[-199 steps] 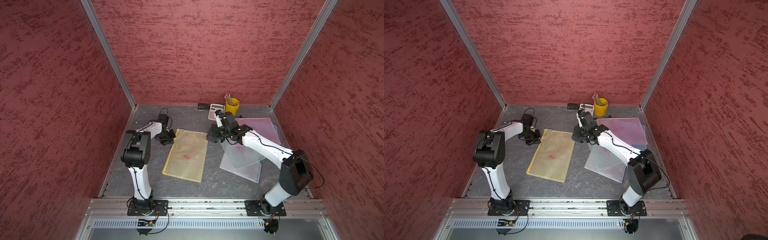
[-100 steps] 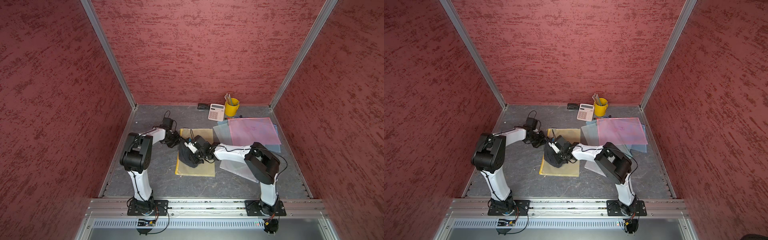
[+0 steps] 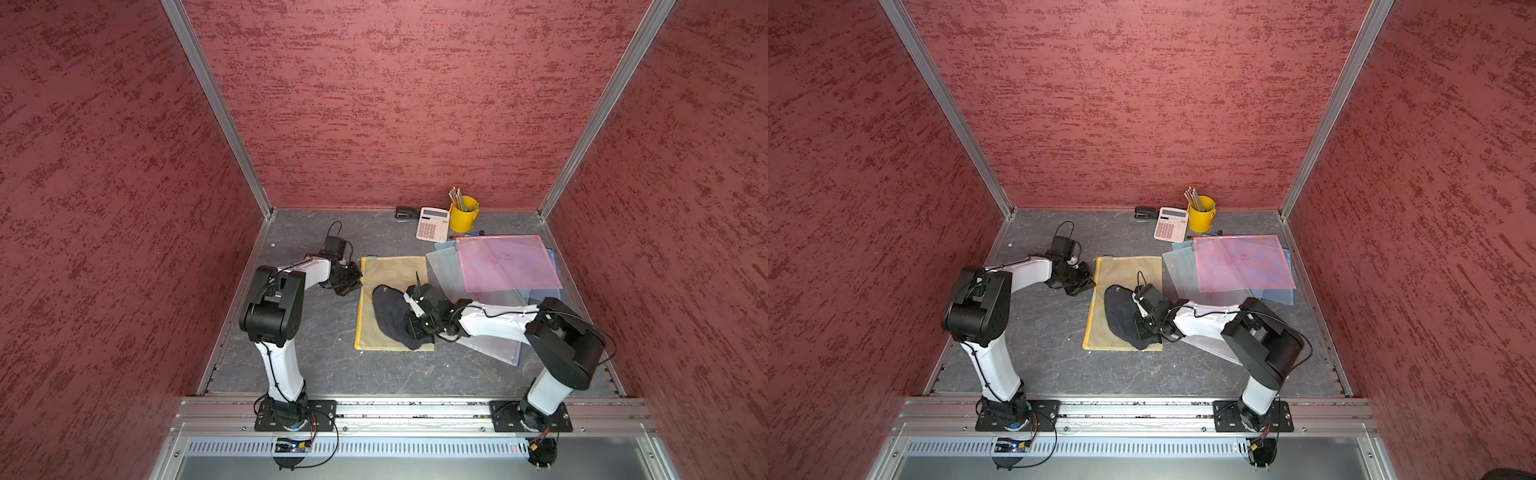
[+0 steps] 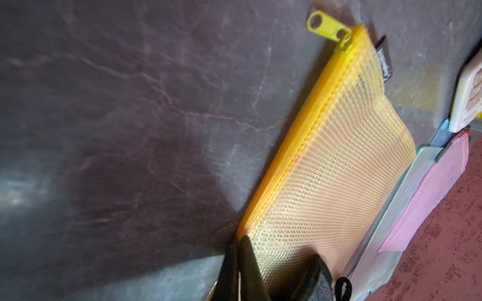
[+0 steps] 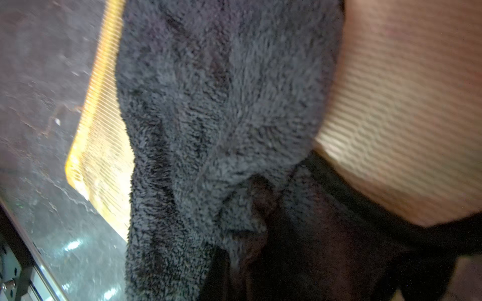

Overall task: Wipe the document bag
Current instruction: Wipe the dirt from the document bag.

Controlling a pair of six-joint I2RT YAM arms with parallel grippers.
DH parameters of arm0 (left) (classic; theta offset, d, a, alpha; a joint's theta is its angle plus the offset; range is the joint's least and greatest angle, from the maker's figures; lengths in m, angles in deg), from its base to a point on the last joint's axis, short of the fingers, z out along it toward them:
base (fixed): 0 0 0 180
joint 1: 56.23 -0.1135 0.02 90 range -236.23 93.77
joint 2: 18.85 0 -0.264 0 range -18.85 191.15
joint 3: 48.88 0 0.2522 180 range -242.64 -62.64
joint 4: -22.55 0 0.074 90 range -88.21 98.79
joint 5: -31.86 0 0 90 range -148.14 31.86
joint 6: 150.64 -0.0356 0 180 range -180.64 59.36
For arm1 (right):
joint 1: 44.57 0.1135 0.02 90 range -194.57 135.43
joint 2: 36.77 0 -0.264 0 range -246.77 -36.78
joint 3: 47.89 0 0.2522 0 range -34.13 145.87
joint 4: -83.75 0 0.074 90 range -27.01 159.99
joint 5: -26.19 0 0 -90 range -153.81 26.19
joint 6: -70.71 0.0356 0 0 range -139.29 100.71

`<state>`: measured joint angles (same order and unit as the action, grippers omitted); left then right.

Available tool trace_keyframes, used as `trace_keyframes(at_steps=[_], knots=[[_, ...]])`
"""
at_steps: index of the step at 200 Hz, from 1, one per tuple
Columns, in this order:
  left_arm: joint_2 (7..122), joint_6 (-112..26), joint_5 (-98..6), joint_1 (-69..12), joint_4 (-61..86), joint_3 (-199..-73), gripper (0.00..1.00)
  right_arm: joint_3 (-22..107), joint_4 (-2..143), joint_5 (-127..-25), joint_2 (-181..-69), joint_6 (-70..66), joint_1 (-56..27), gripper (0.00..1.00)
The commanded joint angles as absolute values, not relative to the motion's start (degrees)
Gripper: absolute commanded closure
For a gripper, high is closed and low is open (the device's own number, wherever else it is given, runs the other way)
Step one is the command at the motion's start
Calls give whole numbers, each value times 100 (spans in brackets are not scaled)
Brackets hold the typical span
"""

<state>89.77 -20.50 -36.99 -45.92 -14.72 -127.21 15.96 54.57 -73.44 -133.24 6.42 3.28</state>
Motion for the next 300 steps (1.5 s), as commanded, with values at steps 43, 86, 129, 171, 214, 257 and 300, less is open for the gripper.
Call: trace_keyframes(at_steps=[43, 86, 129, 171, 214, 257, 300], knots=[[8810, -2231, -4003, -4333, -1403, -12618, 100, 6144, 3996, -6757, -15518, -240, 245, 100], [8813, -2048, -4080, -4304, -1377, -12634, 100, 5818, 4730, -6861, -16572, -152, 254, 100], [8811, -1773, -4008, -4465, -1336, -12583, 100, 3223, 5243, -6597, -15342, 158, 374, 100], [8756, -1862, -3981, -4602, -1448, -12627, 100, 942, 4386, -6430, -13719, 1005, 714, 100], [8782, -1946, -3942, -4478, -1505, -12717, 100, 2336, 3871, -5743, -13230, 597, 399, 100], [8853, -1921, -3962, -4263, -1520, -12741, 100, 5329, 4828, -6245, -15277, -69, 339, 100], [8871, -1824, -4047, -4246, -1513, -12727, 100, 5061, 5353, -6381, -16171, 99, 342, 100]])
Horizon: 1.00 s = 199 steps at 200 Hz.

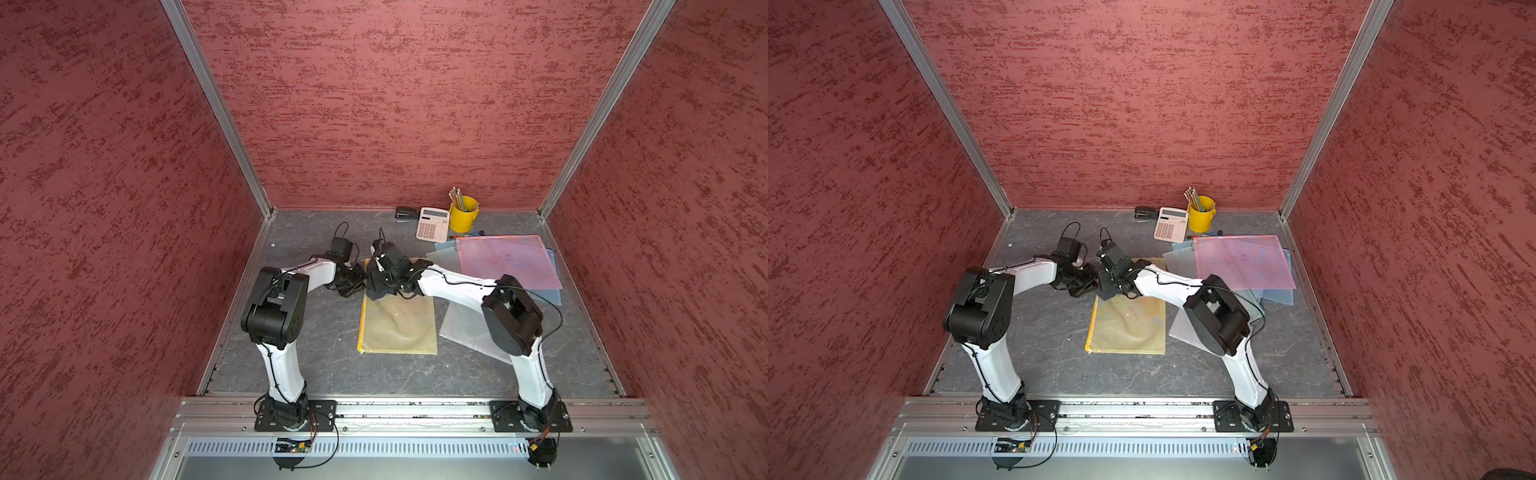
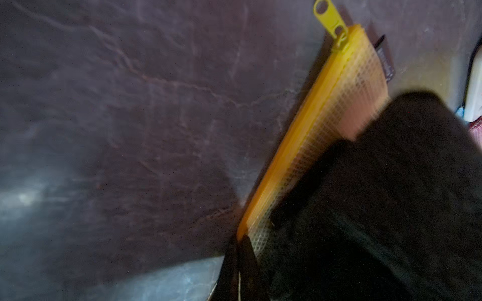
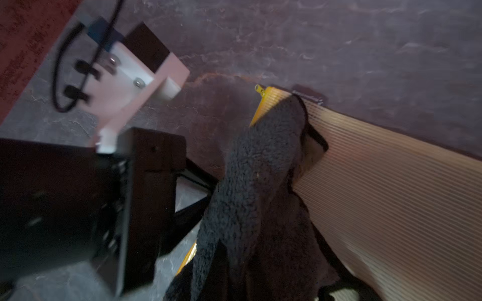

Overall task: Wipe the document bag
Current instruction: Wipe the dirt from the document bag.

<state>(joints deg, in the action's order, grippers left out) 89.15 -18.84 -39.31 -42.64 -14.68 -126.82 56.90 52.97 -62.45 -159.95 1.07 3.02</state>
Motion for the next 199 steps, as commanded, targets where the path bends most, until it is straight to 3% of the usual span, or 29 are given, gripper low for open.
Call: trace_keyframes(at_steps=[1, 63, 83, 108, 158, 181, 199], knots=[[8876, -1822, -4043, -4249, -1517, -12730, 100, 5008, 5367, -6381, -16156, 118, 342, 100], [8928, -1902, -3949, -4495, -1633, -12763, 100, 957, 4682, -6528, -13401, 1670, 454, 100], [8875, -2201, -4039, -4515, -1799, -12833, 100, 245, 4390, -6679, -12644, 1876, 480, 100], [8873, -2470, -3977, -4452, -1894, -12855, 100, 1458, 4063, -6091, -12801, 1265, 163, 100], [8973, -2529, -4051, -4145, -1857, -12882, 100, 5305, 4606, -5958, -15212, 213, 30, 100], [9063, -2474, -4073, -4059, -1862, -12950, 100, 6239, 4727, -6144, -16347, 128, -27, 100], [9058, -2384, -4089, -4067, -1822, -12935, 100, 6188, 4805, -6196, -16714, 202, -36, 100]])
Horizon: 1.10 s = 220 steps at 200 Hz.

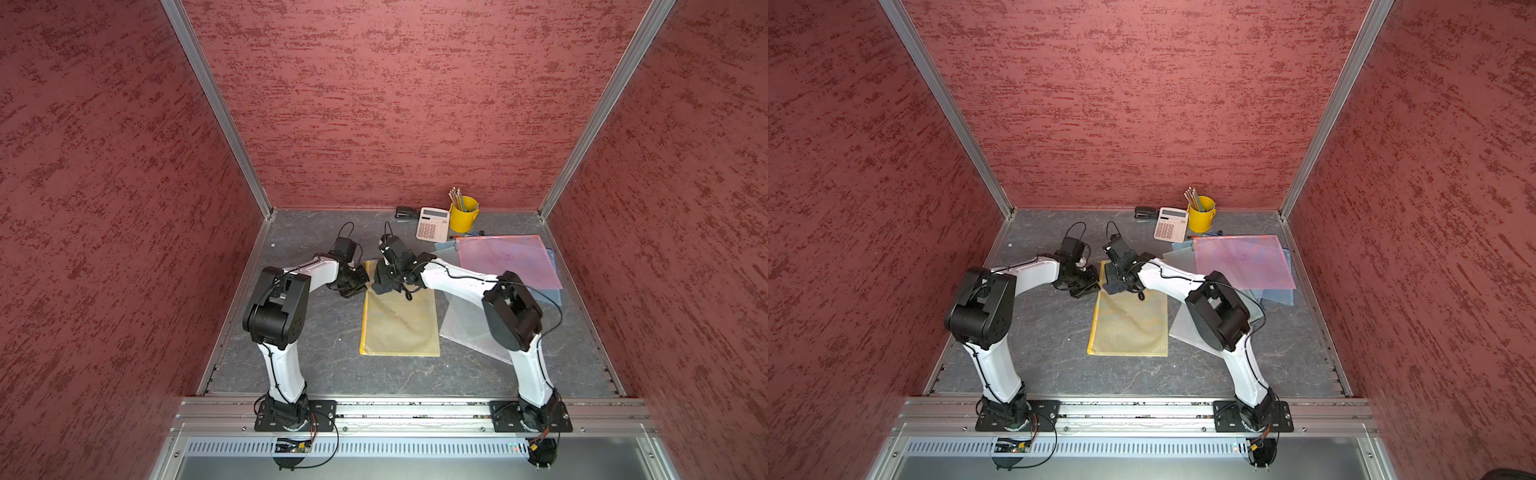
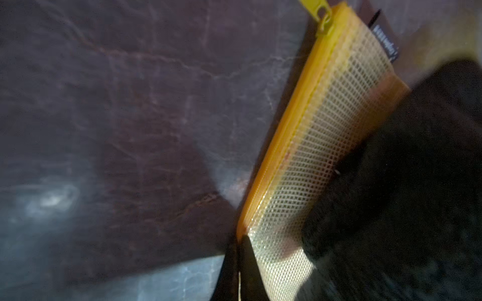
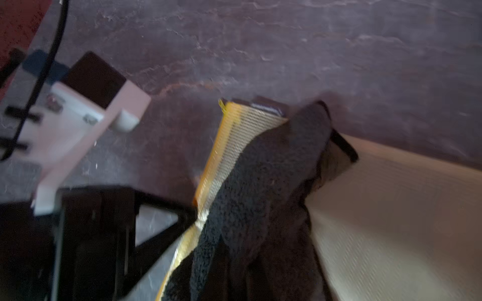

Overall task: Wipe the document bag
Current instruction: Wipe the dirt from the document bag.

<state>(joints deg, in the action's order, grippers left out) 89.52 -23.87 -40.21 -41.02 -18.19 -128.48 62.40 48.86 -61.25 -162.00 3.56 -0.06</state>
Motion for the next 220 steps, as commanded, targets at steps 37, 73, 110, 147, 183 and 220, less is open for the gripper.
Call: trace_keyframes(at_steps=[37, 73, 110, 147, 183, 220], knots=[[8971, -2162, -4069, -4260, -1801, -12806, 100, 4010, 5326, -6134, -15655, 613, -88, 100], [8864, -2221, -3989, -4494, -1828, -12698, 100, 1240, 4980, -6490, -13538, 1368, 219, 100], [8893, -2323, -3876, -4481, -1808, -12705, 100, 876, 4395, -6153, -12743, 1200, 255, 100], [8958, -2364, -3818, -4341, -1811, -12737, 100, 3655, 4786, -5882, -14126, 310, -4, 100], [9002, -2329, -3880, -4227, -1791, -12756, 100, 5726, 5235, -6345, -15919, 30, -32, 100], [8996, -2125, -3950, -4302, -1655, -12702, 100, 5309, 5453, -6337, -16344, 229, -114, 100]])
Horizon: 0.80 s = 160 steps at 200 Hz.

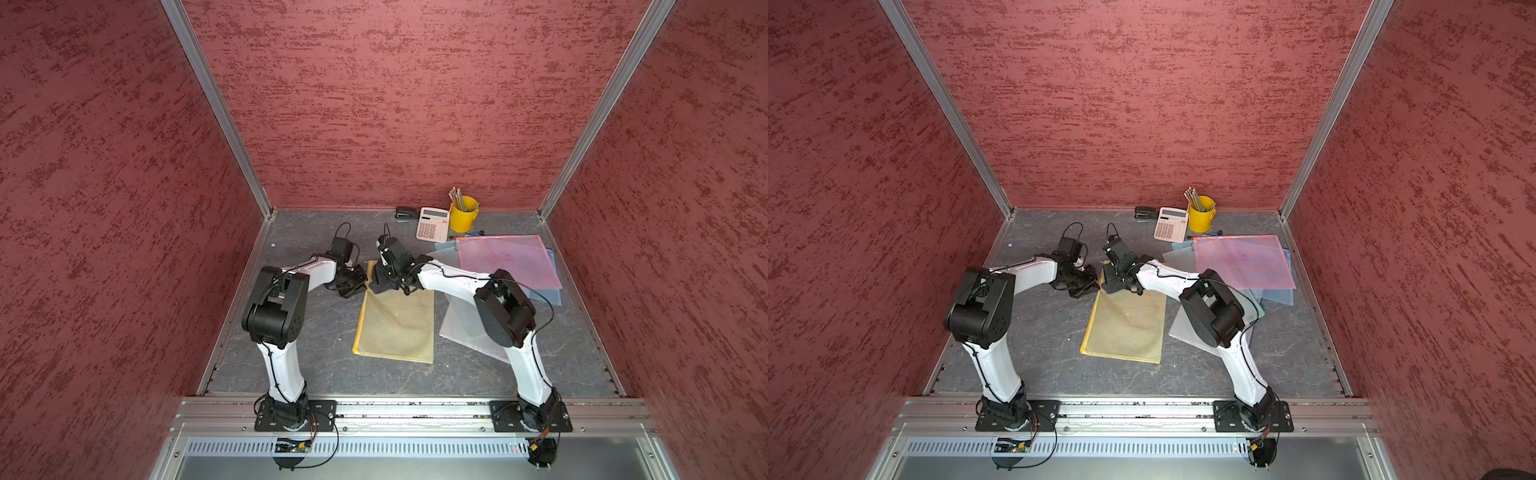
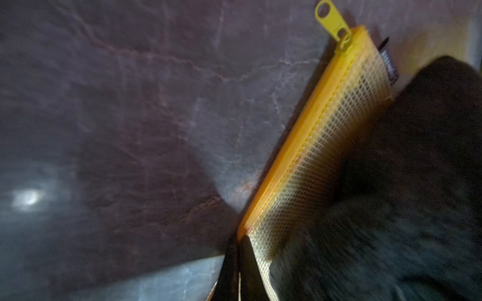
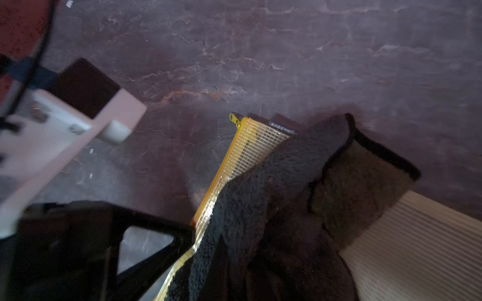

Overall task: Wipe the document bag
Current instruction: Wipe the dirt from the document bag.

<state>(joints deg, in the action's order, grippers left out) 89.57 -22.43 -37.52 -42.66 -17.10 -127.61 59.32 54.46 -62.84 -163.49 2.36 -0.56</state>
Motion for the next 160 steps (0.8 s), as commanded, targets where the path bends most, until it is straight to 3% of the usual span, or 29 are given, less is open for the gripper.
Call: trace_keyframes(at_steps=[1, 34, 64, 115, 160], knots=[[8991, -2126, -3941, -4308, -1654, -12704, 100, 5246, 5474, -6324, -16313, 235, -123, 100], [8978, -2191, -3931, -4416, -1731, -12759, 100, 3243, 5954, -6159, -15220, 385, -1131, 100], [8888, -2272, -3984, -4518, -1825, -12725, 100, 3373, 5579, -6239, -14907, -282, -1389, 100], [8592, -1777, -4012, -4708, -1362, -12213, 100, 4539, 5475, -7249, -14758, -949, 389, 100], [8591, -1274, -3828, -4708, -938, -11970, 100, 4376, 5568, -7505, -15361, -1373, 1377, 100]])
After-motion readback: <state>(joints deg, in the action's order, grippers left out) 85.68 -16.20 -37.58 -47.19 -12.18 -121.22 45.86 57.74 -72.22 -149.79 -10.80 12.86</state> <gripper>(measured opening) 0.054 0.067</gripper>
